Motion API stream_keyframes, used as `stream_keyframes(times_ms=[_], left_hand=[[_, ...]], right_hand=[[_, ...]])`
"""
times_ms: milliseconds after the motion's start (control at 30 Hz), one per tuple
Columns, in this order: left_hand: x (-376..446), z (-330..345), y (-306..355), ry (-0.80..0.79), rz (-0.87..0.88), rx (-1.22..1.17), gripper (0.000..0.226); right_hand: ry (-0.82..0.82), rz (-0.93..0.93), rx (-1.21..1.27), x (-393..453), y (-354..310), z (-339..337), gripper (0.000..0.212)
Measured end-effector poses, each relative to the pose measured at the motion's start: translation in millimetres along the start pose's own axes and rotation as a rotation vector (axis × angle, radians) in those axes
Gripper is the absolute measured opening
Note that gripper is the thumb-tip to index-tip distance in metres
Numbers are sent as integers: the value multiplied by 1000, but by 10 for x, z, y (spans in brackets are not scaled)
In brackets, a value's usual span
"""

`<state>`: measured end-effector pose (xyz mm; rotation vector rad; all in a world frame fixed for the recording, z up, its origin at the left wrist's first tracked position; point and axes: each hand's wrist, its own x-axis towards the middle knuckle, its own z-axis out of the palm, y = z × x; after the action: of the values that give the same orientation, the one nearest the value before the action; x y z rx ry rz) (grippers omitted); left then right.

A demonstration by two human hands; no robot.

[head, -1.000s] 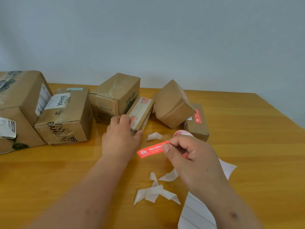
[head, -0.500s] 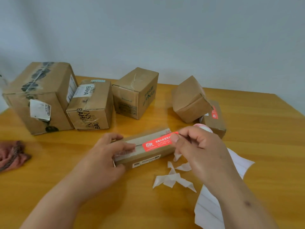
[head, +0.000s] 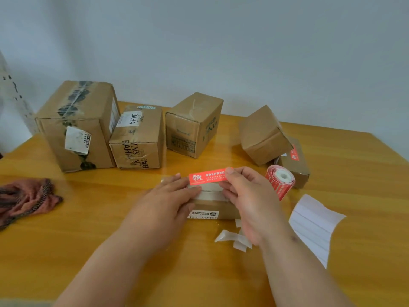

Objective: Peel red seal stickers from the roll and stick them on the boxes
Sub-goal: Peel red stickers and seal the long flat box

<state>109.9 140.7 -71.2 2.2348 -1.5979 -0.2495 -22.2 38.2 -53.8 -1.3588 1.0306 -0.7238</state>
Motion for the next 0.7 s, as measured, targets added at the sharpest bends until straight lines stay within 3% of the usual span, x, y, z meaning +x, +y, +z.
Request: stream_keyframes(times_ms=[167, 267, 367, 567, 700], left_hand=[[-18, 28, -42, 94, -44, -224, 36], [0, 15, -26, 190, -200, -470, 15], [66, -34, 24, 215, -324, -648, 19], [150, -11, 17, 211, -283, -548, 8], [200, -11, -17, 204, -276, -502, 13]], right_hand=[[18, -6, -146, -3, 4, 5, 27], [31, -17, -212, -33, -10, 14, 32], [33, -19, -262, -58, -53, 20, 32], [29, -17, -270, -85, -100, 50, 29], [55, -39, -312, -69, -113, 53, 30]])
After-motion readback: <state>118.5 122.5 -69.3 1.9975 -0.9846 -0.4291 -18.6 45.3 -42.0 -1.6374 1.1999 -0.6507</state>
